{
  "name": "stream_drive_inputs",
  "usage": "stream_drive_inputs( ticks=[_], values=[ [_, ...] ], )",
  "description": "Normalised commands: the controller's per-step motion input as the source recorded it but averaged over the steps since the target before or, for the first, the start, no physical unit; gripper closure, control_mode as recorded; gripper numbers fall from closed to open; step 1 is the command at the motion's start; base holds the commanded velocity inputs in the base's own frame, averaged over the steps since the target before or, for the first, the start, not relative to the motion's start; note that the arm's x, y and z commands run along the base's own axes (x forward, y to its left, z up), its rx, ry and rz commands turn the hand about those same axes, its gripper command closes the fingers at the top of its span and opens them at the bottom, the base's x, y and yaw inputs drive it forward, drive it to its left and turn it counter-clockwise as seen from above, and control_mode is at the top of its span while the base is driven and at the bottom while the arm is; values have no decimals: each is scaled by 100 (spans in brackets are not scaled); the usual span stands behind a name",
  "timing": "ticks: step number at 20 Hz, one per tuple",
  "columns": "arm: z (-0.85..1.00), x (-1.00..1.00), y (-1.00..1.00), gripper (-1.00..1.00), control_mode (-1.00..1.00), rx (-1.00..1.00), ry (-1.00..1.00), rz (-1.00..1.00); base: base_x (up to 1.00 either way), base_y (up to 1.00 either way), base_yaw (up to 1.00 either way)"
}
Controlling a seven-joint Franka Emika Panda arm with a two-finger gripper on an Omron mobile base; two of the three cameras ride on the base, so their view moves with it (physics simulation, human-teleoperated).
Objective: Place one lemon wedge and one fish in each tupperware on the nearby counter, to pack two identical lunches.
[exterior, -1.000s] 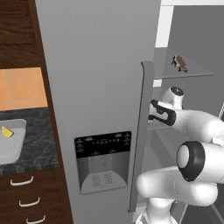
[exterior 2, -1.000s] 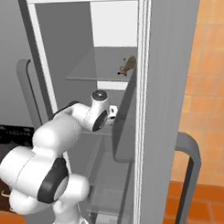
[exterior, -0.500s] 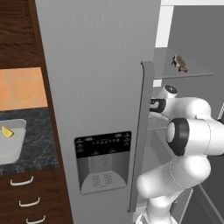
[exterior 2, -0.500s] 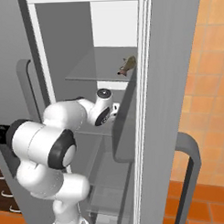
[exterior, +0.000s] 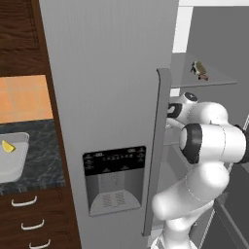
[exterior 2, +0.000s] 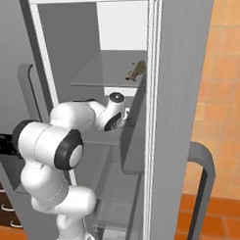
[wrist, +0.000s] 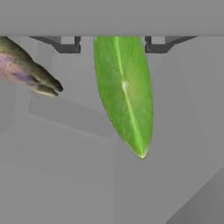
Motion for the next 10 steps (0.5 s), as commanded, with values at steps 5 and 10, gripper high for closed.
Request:
stream_drive_inputs(
  ticks=[5,10],
  values=[
    [-29,-40,7,100,-100,-2,-19,1,0,0,0],
    [26,-62,8,100,-100,-1,-2,1,0,0,0]
  ],
)
